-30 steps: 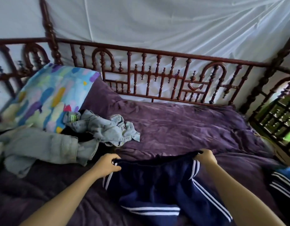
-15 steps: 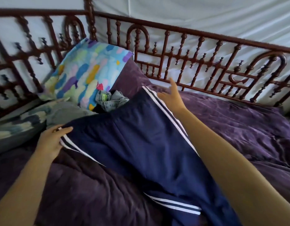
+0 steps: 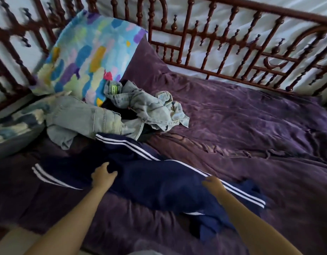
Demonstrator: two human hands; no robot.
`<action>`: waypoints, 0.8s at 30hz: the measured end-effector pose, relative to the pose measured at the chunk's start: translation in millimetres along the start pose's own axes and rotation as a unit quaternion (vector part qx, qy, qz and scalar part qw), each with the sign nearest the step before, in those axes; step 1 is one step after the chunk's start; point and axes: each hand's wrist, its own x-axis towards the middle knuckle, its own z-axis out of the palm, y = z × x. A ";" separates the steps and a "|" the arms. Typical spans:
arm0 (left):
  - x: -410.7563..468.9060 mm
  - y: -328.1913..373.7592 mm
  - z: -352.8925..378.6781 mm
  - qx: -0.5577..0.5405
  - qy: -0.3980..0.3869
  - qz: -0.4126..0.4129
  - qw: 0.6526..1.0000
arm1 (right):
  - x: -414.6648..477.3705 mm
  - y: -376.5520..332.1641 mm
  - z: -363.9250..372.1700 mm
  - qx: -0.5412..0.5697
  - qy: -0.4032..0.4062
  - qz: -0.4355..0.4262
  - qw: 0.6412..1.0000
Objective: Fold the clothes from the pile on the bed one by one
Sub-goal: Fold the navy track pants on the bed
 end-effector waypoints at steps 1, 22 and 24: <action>-2.0 9.7 11.1 0.008 -0.016 0.013 1.000 | -0.5 15.8 -4.8 0.006 0.012 0.018 1.000; 24.0 119.5 155.9 0.247 -0.154 0.221 0.931 | 63.7 148.3 -56.8 -0.103 0.019 0.120 0.987; 43.6 123.9 160.3 0.291 -0.150 0.237 0.915 | 78.4 151.7 -57.7 -0.151 0.003 0.101 0.983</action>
